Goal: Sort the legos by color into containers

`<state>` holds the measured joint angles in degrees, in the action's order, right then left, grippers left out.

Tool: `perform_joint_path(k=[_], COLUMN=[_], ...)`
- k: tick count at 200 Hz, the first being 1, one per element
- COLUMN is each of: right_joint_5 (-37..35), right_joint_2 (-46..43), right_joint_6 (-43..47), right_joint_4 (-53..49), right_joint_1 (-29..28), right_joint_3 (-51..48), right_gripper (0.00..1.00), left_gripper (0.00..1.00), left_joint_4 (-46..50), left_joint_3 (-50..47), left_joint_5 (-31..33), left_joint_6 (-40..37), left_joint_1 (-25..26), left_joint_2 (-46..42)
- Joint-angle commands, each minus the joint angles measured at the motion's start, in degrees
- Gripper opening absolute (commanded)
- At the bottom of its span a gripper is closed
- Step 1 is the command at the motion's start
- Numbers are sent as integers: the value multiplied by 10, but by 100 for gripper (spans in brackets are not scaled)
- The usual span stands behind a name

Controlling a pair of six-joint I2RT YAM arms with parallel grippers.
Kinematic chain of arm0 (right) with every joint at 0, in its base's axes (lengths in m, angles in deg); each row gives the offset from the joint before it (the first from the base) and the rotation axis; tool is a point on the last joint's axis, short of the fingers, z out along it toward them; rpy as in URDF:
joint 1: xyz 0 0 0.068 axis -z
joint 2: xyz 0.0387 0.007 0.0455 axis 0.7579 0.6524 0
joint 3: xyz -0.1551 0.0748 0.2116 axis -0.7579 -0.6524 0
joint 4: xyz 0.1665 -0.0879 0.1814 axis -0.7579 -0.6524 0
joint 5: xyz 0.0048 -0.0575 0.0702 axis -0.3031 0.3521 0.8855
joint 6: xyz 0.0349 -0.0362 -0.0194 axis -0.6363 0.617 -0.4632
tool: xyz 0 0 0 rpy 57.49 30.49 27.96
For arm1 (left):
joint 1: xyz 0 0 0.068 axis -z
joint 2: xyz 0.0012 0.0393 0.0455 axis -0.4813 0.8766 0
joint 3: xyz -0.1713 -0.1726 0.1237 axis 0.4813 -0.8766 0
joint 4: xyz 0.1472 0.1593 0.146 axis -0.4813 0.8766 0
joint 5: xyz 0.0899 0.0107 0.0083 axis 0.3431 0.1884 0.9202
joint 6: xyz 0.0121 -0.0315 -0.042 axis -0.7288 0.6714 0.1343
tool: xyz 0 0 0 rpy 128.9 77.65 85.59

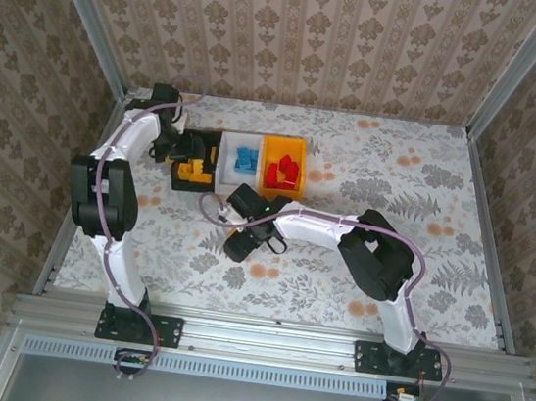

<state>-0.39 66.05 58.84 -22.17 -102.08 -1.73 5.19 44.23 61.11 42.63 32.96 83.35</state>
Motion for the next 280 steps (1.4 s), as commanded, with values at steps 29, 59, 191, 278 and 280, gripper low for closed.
perform_joint_path(k=[29,59,191,278,280], right_joint_5=[-44,-50,198,165,164], right_joint_2=[21,7,-201,-79,-74], right_joint_6=[16,1,-218,-237,-239], right_joint_4=[-28,-9,166,45,45], right_joint_1=[-9,-9,87,106,107], right_joint_3=[20,1,-115,199,207], right_gripper=[65,47,29,28,28], left_gripper=[100,100,100,100,100], left_joint_4=[25,39,-53,-115,-114], left_joint_3=[20,12,-309,-404,-404], left_joint_5=[-12,-13,-114,-84,-82], left_joint_6=[-3,-2,-10,-25,-25], left_joint_1=[1,2,-32,-77,-77], left_joint_2=[-23,-70,-447,-543,-545])
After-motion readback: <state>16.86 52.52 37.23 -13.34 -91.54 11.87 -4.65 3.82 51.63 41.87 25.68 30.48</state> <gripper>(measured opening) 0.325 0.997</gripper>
